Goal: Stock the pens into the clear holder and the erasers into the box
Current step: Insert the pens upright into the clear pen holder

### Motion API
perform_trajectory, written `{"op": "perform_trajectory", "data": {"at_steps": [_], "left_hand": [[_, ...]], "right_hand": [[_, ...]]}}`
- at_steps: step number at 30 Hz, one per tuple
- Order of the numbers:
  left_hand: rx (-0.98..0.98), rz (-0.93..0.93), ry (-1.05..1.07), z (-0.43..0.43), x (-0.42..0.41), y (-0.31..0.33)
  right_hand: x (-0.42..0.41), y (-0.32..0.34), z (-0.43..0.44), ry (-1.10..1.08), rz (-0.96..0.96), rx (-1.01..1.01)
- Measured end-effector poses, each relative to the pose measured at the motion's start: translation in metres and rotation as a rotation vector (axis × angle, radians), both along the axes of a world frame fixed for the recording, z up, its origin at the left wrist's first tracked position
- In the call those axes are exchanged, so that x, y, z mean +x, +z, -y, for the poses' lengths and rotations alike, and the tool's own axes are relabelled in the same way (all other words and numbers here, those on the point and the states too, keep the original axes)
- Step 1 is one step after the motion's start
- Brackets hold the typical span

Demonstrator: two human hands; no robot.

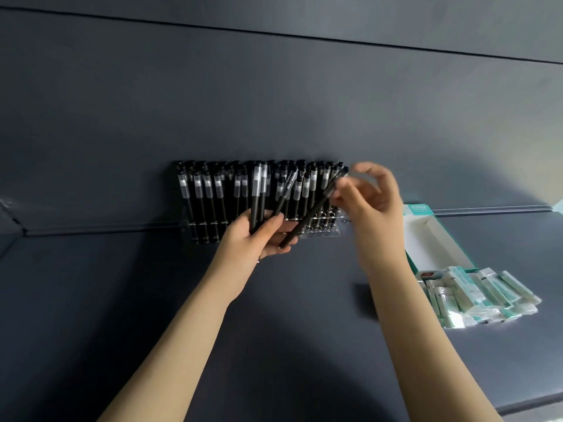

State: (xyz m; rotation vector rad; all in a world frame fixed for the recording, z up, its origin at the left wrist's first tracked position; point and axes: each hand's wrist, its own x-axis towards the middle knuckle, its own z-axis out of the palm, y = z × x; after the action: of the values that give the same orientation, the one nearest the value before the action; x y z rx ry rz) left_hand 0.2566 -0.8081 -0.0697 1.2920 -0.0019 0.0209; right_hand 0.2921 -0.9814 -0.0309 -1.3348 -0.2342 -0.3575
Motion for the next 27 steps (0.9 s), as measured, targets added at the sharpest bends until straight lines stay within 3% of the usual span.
{"op": "perform_trajectory", "data": {"at_steps": [4, 8, 27], "left_hand": [[0.171, -0.052, 0.062, -0.009, 0.000, -0.009], [0.231, -0.034, 0.061, -0.012, 0.002, -0.013], [0.180, 0.029, -0.026, -0.010, 0.002, -0.015]], "right_hand": [[0.001, -0.002, 0.013, -0.269, 0.167, -0.129], [0.004, -0.008, 0.014, -0.445, 0.200, -0.211], [0.030, -0.023, -0.008, -0.471, 0.318, -0.734]]}}
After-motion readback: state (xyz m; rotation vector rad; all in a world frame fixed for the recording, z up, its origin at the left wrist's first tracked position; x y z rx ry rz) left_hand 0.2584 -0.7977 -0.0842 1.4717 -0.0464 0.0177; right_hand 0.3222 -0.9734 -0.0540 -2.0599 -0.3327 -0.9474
